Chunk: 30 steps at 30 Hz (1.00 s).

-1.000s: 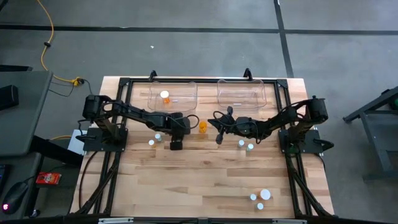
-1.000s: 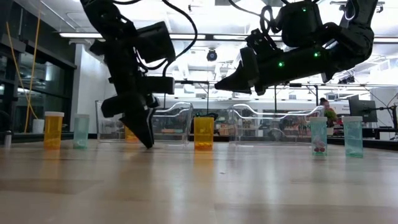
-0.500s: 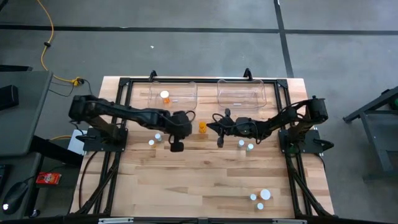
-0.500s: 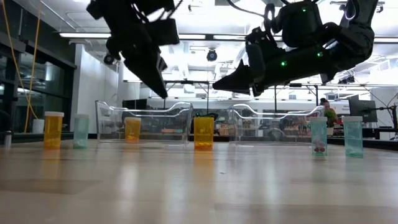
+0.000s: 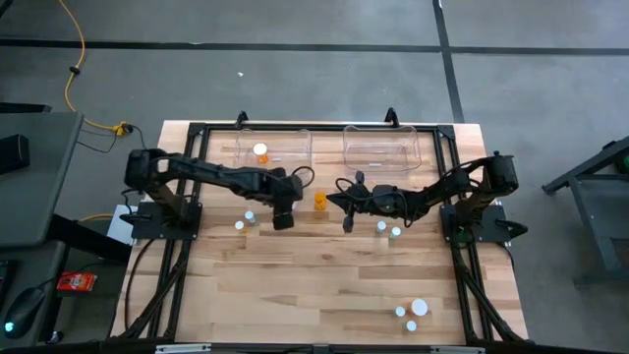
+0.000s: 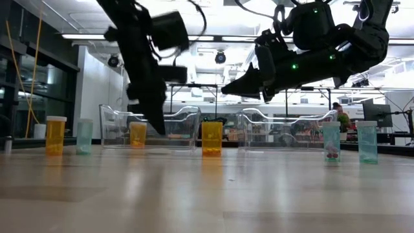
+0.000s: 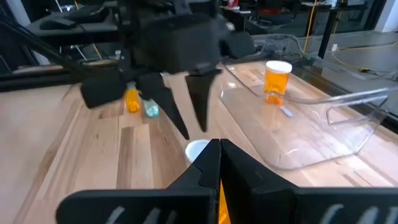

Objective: Pick and place medicine bottles into bin by pill shape (circle, oval)
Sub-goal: Put the top orange capsule bottle into the left transparent bin

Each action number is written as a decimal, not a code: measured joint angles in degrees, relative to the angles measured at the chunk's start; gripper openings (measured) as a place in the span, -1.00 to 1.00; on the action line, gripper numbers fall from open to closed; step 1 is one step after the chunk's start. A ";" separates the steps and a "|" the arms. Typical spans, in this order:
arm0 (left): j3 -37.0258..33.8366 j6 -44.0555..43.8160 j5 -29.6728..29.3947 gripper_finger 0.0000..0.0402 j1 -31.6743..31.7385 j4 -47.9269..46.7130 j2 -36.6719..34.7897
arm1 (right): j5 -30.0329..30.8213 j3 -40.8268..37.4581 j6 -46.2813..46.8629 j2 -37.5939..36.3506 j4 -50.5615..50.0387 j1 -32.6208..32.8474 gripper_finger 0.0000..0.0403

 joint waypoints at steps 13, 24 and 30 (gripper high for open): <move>0.11 -12.86 2.96 -0.18 5.96 0.74 3.04 | 0.02 0.00 -0.24 0.00 -0.88 0.00 -1.00; 0.11 -12.89 1.71 -0.27 6.09 -3.38 3.22 | 0.48 0.00 -0.26 0.00 -0.88 0.00 -1.00; 2.19 -9.30 0.05 -0.36 5.88 -3.82 2.93 | 0.61 0.00 -0.28 0.00 -0.88 0.00 -1.00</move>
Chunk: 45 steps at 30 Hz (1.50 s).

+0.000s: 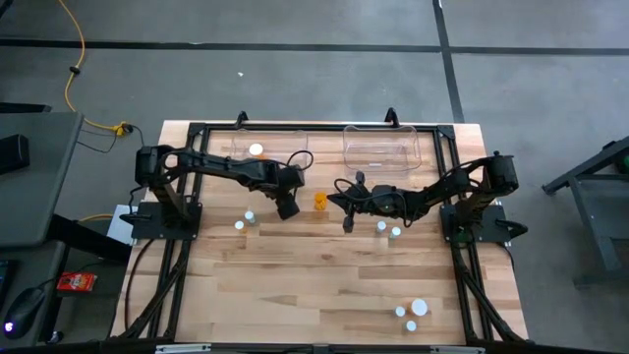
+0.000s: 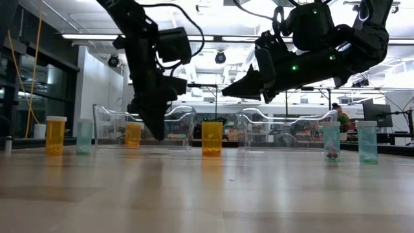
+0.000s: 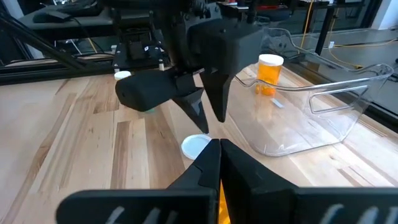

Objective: Pick and place medicine bottles into bin by pill shape (circle, oval)
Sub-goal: Put the top orange capsule bottle into the left transparent bin

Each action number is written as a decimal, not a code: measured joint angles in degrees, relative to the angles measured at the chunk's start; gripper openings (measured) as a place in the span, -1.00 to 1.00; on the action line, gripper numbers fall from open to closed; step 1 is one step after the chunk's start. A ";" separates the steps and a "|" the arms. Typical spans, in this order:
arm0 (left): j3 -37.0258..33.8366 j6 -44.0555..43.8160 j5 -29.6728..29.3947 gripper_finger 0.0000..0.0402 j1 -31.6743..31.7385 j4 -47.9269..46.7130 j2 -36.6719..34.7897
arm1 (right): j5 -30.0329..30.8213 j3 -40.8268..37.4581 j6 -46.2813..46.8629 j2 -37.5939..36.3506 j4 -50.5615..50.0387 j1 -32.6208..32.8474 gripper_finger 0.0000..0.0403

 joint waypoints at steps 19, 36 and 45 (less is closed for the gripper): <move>-5.18 24.49 -0.29 -0.43 -9.55 6.35 -0.44 | 0.16 -0.02 0.02 0.00 -0.53 0.00 -1.00; -5.13 26.41 2.79 -0.43 -5.63 6.72 1.23 | 0.11 -0.02 0.48 0.00 -0.49 0.00 -1.00; -4.93 26.96 3.59 -0.59 -5.56 6.34 3.15 | -0.07 -0.02 0.48 0.00 -0.52 0.00 -1.00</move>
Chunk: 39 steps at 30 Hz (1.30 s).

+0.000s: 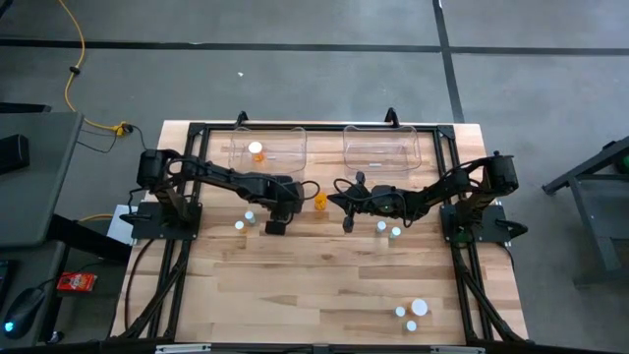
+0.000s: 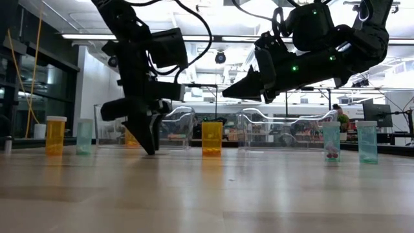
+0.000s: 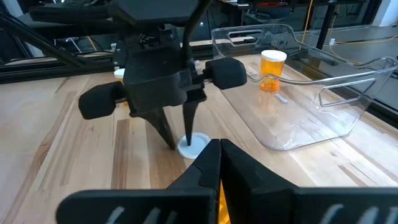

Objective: Pick and place medicine bottles into bin by pill shape (circle, oval)
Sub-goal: Put the top orange capsule bottle into the left transparent bin

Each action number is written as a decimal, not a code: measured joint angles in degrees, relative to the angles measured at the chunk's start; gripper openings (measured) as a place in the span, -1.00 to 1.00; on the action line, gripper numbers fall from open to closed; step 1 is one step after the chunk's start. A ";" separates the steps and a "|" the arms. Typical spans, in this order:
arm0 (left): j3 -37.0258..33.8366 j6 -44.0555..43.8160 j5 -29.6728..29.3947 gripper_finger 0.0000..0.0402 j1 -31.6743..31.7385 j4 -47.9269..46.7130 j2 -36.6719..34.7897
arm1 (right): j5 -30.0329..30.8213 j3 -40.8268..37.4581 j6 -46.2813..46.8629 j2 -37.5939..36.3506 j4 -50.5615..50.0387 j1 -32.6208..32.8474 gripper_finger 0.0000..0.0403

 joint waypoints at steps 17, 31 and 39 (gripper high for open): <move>4.21 -3.95 4.92 -1.00 -3.79 -5.40 -7.39 | 0.07 -0.02 0.00 0.00 -0.42 0.00 -1.00; -19.83 -22.03 11.12 -1.00 -5.96 42.22 -26.82 | -3.02 1.88 -2.27 -0.02 -1.29 1.15 -0.90; -29.91 -32.85 4.10 -1.00 -5.78 75.41 -27.50 | 4.58 9.64 -14.47 0.11 -8.45 6.52 -0.13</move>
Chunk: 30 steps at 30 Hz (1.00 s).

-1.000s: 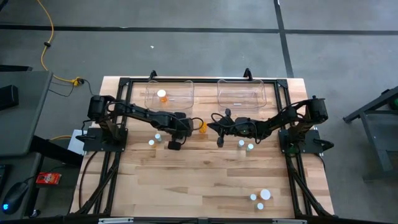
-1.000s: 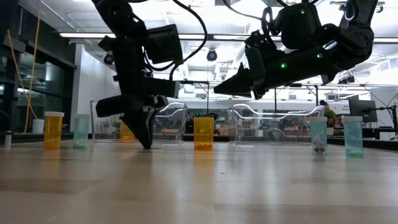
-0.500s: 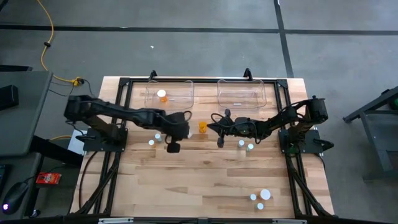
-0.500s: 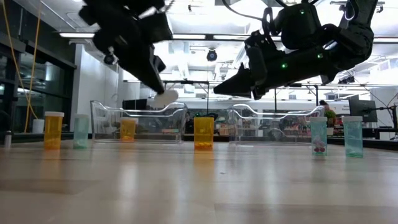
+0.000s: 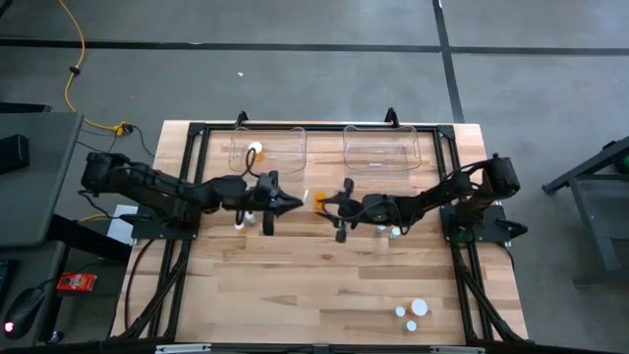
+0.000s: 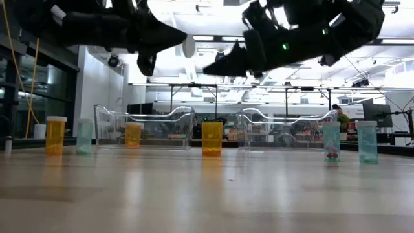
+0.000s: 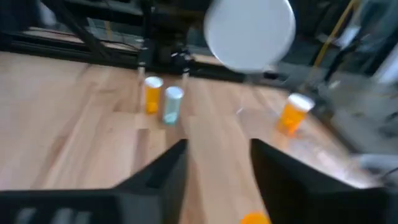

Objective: Pick and place medicine bottles into bin by pill shape (circle, oval)
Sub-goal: Put the top orange capsule bottle into the left transparent bin

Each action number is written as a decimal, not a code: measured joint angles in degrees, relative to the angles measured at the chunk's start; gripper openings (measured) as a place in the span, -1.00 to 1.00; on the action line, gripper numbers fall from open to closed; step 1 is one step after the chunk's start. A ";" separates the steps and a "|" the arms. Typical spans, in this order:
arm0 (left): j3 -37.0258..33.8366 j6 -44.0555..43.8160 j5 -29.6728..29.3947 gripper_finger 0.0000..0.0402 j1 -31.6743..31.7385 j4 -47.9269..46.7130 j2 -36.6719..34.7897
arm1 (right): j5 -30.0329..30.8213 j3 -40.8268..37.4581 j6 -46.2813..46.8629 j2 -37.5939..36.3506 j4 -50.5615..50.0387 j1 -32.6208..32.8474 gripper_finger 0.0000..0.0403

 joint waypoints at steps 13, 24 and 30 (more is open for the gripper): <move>-1.42 -4.35 -1.44 -1.00 -0.94 5.82 0.02 | 6.60 7.95 -11.49 0.07 -0.48 0.98 0.50; -1.40 -7.24 -1.53 -1.00 -0.96 11.46 0.02 | 5.40 13.37 -16.95 0.09 -10.05 0.48 0.50; -1.36 -7.91 -1.59 -1.00 -0.96 11.81 0.02 | 5.37 15.63 -18.59 0.15 -9.91 -0.49 0.50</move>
